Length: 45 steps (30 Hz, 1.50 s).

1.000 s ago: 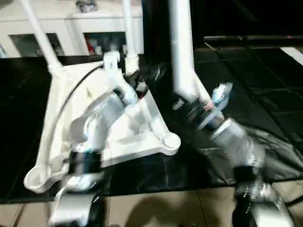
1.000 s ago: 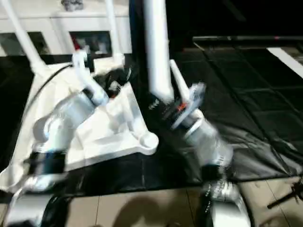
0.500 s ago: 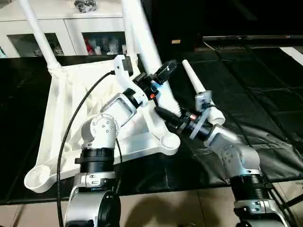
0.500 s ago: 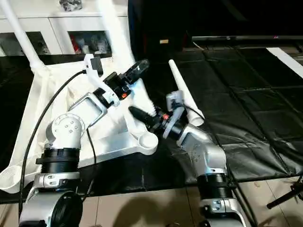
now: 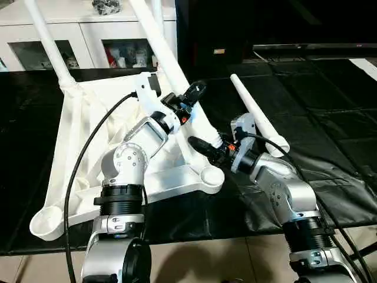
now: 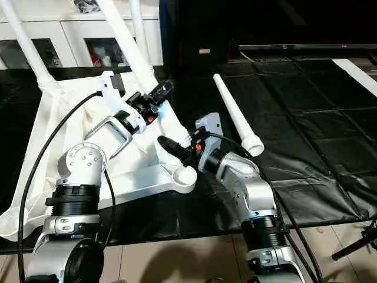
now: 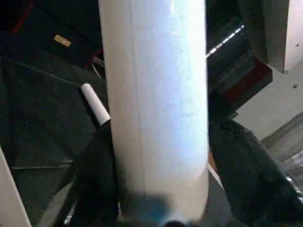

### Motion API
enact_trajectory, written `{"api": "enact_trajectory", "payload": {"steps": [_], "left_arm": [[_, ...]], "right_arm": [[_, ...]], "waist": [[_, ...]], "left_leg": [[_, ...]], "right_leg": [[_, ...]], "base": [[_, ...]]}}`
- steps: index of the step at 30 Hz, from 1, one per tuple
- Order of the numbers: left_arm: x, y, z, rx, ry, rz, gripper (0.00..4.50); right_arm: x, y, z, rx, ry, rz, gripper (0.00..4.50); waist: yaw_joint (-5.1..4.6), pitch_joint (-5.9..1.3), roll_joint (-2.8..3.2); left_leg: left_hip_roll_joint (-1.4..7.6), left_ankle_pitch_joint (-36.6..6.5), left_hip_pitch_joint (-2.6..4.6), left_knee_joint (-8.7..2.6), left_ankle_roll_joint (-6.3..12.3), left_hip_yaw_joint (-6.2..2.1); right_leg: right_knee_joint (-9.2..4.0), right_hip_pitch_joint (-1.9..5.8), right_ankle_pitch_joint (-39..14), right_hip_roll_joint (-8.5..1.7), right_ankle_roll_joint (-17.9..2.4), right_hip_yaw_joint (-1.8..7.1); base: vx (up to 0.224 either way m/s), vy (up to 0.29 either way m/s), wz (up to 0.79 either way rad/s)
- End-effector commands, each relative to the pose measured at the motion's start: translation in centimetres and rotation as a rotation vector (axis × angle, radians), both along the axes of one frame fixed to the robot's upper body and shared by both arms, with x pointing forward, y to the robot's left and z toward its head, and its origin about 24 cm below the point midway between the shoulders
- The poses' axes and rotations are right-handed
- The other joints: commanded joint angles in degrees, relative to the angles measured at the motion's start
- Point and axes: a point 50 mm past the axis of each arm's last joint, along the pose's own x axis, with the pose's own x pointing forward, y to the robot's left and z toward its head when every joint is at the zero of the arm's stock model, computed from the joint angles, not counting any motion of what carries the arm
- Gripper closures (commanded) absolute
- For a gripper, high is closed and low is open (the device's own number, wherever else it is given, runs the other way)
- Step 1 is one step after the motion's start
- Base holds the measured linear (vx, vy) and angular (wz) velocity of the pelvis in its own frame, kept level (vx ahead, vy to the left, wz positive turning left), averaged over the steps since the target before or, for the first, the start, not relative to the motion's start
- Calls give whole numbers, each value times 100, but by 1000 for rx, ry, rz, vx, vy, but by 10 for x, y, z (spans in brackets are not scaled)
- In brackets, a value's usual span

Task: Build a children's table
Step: Pick table leg

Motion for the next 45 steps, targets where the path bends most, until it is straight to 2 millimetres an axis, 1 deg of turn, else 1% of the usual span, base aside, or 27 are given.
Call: {"api": "enact_trajectory", "payload": {"steps": [1,3,5,8,11,13,14,16,19,20,23,26,29,30,31,32,34,35,36,37,38,39,40,41,42,43,45], "left_arm": [[2,-3,3,12,7,11,172],[3,-2,2,15,13,21,196],[3,-1,2,19,17,31,200],[4,-1,2,21,15,32,240],[4,-1,2,27,10,38,251],[4,0,3,38,2,43,256],[4,1,4,48,-4,47,256],[5,3,5,62,-15,55,256],[7,7,8,75,-29,63,256],[7,7,8,83,-32,65,256],[8,11,8,103,-44,65,256],[8,12,9,117,-55,61,256],[6,13,10,151,-87,27,256],[6,13,10,153,-90,23,256],[6,12,10,159,-97,13,256],[5,12,10,167,-107,-5,256],[3,12,11,182,-123,-32,256],[1,12,11,199,-144,-65,256],[1,12,11,204,-149,-74,256],[0,12,11,211,-158,-89,256],[-2,11,13,215,-180,-125,256],[-5,10,14,219,-203,-167,256],[-8,8,16,223,-228,-220,256],[-11,7,17,226,-244,-255,256],[-11,7,17,226,-244,-255,256],[-17,3,19,229,-272,-331,257],[-22,0,21,234,-297,-399,257]], "right_arm": [[0,2,5,-12,-36,2,171],[0,2,5,-14,-38,1,171],[0,2,5,-17,-43,2,171],[0,3,5,-25,-51,7,171],[0,3,3,-21,-34,14,171],[0,3,3,-33,-39,20,171],[-1,3,2,-28,-31,33,136],[-3,0,1,17,10,54,101],[-8,-4,-2,-2,32,89,92],[-9,-5,-3,0,45,94,68],[-13,-12,-5,-78,21,96,57],[-14,-19,-6,-146,-16,88,21],[-14,-34,2,-164,-57,86,12],[-14,-36,2,-165,-61,83,12],[-13,-39,5,-162,-72,75,10],[-11,-44,9,-134,-63,71,9],[-9,-51,17,-88,-53,64,9],[-6,-55,24,-54,-47,59,9],[-5,-56,26,-45,-46,58,9],[-4,-57,30,-34,-46,59,9],[-2,-57,34,-26,-31,67,9],[0,-56,37,-28,-16,73,9],[3,-55,39,-26,7,81,9],[4,-54,40,-24,21,85,9],[4,-54,40,-24,21,85,9],[6,-51,43,36,51,154,9],[4,-47,47,86,74,247,9]], "waist": [[12,-399,-62],[10,-400,-61],[8,-403,-67],[10,-406,-64],[6,-403,-69],[5,-397,-59],[3,-398,-63],[4,-400,-74],[5,-398,-67],[10,-400,-76],[17,-410,-76],[23,-404,-87],[30,-404,-91],[30,-401,-85],[26,-398,-91],[26,-405,-77],[23,-409,-81],[22,-411,-90],[27,-423,-81],[20,-411,-68],[12,-413,-93],[16,-424,-94],[-1,-414,-89],[-9,-415,-95],[0,-417,-79],[3,-416,-118],[6,-412,-121]], "left_leg": [[-117,-985,-16,-364,307,93],[-116,-988,-16,-364,302,92],[-123,-993,-14,-360,308,95],[-117,-950,-19,-362,320,90],[-120,-974,-20,-360,327,95],[-116,-1010,-16,-368,319,91],[-117,-1020,-15,-364,324,94],[-115,-1000,-16,-366,339,92],[-116,-1013,-21,-365,356,89],[-118,-978,-20,-364,351,89],[-117,-884,-23,-353,350,89],[-122,-884,-26,-348,306,98],[-125,-936,-26,-345,359,97],[-116,-922,-21,-351,361,95],[-123,-924,-27,-345,361,100],[-126,-916,-23,-344,367,99],[-121,-916,-18,-344,415,97],[-125,-893,-22,-339,429,98],[-122,-832,-16,-337,447,94],[-115,-825,-21,-334,435,99],[-121,-815,-19,-331,439,105],[-128,-775,-22,-328,439,96],[-117,-769,-16,-335,425,101],[-118,-772,-22,-334,411,98],[-110,-773,-12,-332,394,104],[-110,-806,-11,-335,387,109],[-95,-836,-5,-337,420,112]], "right_leg": [[-465,428,-1577,-97,-837,111],[-465,426,-1565,-96,-839,111],[-466,425,-1566,-92,-828,111],[-454,431,-1469,-95,-867,112],[-459,431,-1499,-93,-872,112],[-466,428,-1562,-96,-856,109],[-471,427,-1573,-94,-846,110],[-467,429,-1545,-91,-848,112],[-467,434,-1524,-90,-838,108],[-464,443,-1502,-89,-832,111],[-453,445,-1430,-95,-824,112],[-459,440,-1502,-93,-819,112],[-470,440,-1619,-95,-761,111],[-466,427,-1609,-93,-778,113],[-463,431,-1582,-90,-808,113],[-458,438,-1561,-88,-827,113],[-449,440,-1470,-86,-905,114],[-446,446,-1442,-85,-916,114],[-430,450,-1377,-90,-953,113],[-435,438,-1358,-87,-979,111],[-440,445,-1357,-85,-978,111],[-417,461,-1328,-88,-999,108],[-427,441,-1376,-91,-1020,110],[-415,449,-1396,-94,-1031,110],[-418,435,-1409,-102,-1047,117],[-409,441,-1437,-103,-1073,115],[-401,439,-1372,-99,-1136,122]], "base": [[0,0,0],[0,0,0],[0,0,0],[0,0,0],[0,0,0],[0,0,0],[0,0,0],[0,0,0],[0,0,0],[0,0,0],[0,0,0],[0,0,0],[0,0,0],[0,0,0],[0,0,0],[0,0,0],[0,0,0],[0,0,0],[0,0,0],[0,0,0],[0,0,0],[0,0,0],[0,0,0],[0,0,0],[0,0,0],[0,0,0],[0,0,0]]}}
